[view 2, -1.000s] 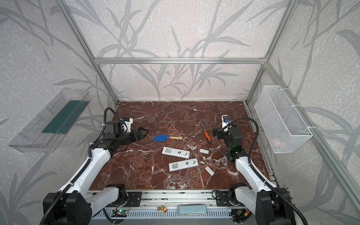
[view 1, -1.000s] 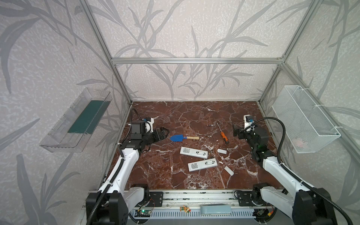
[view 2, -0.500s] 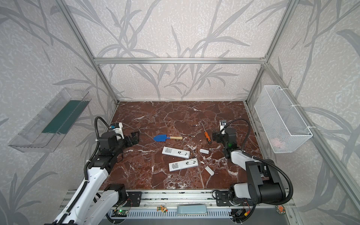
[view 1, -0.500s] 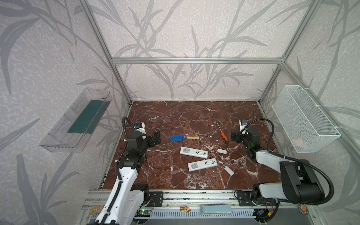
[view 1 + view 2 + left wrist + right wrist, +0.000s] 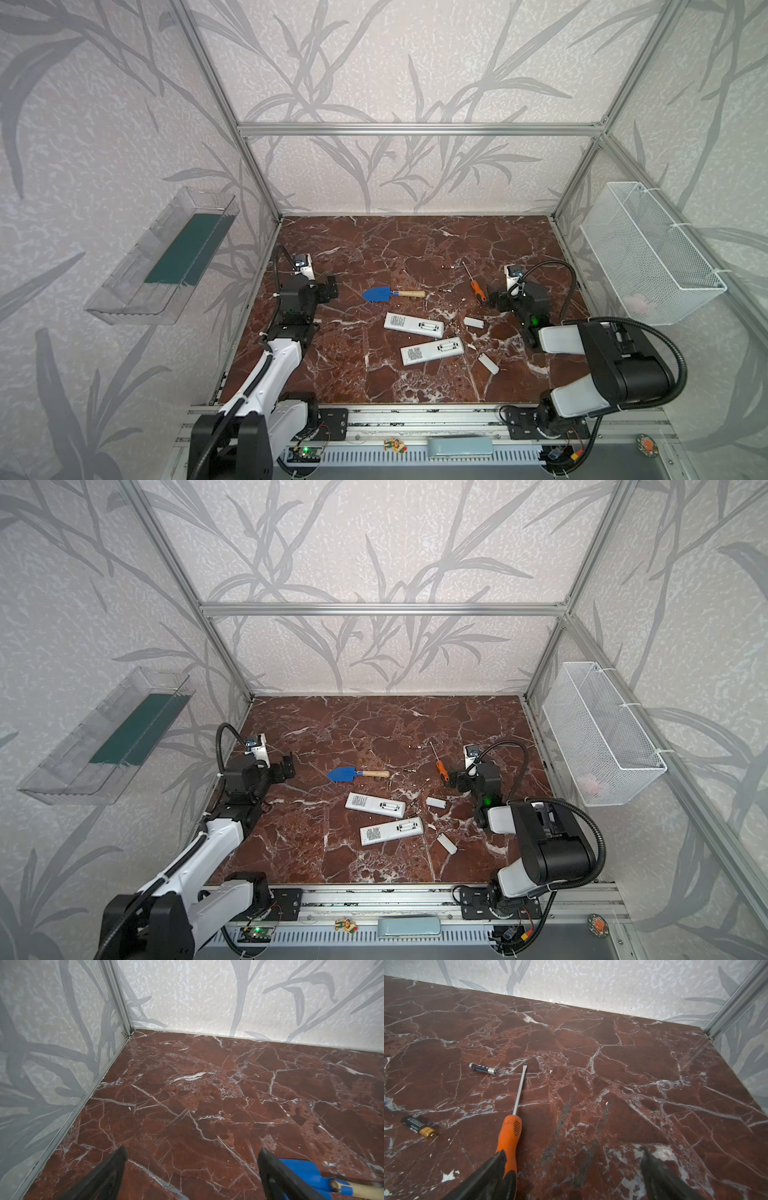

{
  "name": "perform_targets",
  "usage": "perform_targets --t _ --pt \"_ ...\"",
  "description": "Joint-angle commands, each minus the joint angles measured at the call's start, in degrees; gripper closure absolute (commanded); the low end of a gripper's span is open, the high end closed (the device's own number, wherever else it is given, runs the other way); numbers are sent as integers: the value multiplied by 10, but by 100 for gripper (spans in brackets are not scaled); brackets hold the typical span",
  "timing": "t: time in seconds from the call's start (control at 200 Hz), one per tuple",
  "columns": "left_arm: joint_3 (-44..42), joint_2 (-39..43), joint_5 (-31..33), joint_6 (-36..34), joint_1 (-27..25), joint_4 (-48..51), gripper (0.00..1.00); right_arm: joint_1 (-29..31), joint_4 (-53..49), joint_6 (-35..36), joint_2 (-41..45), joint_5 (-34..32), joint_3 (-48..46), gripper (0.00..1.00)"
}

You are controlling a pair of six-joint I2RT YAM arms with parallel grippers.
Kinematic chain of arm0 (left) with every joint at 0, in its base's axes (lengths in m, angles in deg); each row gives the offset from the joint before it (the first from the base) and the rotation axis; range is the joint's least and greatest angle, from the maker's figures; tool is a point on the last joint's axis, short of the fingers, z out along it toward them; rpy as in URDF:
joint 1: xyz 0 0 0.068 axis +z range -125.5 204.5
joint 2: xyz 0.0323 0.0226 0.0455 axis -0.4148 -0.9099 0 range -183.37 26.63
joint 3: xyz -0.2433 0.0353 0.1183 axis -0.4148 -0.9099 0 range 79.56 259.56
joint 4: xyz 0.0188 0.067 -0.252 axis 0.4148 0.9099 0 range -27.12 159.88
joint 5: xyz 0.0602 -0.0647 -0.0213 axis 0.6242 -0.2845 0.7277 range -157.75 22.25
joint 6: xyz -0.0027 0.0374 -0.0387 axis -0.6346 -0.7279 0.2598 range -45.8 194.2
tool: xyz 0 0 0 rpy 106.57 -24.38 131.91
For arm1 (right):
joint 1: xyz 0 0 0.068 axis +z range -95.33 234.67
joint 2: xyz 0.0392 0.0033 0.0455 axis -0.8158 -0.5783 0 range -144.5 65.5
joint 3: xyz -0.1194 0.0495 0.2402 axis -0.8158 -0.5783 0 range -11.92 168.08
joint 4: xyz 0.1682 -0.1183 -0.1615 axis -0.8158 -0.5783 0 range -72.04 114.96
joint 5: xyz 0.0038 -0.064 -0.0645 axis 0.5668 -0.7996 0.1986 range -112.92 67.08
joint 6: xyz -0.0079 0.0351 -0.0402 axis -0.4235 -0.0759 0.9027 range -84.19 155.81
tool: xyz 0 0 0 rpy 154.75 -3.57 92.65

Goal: Unload the batteries from the remote control

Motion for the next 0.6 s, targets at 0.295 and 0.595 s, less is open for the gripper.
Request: perform_targets --t 0.295,0.595 --pt "-13 -191 -30 -47 4 -218 1 -2 -18 6 -1 -3 36 1" --pt "-27 -268 -6 -15 23 -315 1 -2 -18 6 -1 -4 36 1"
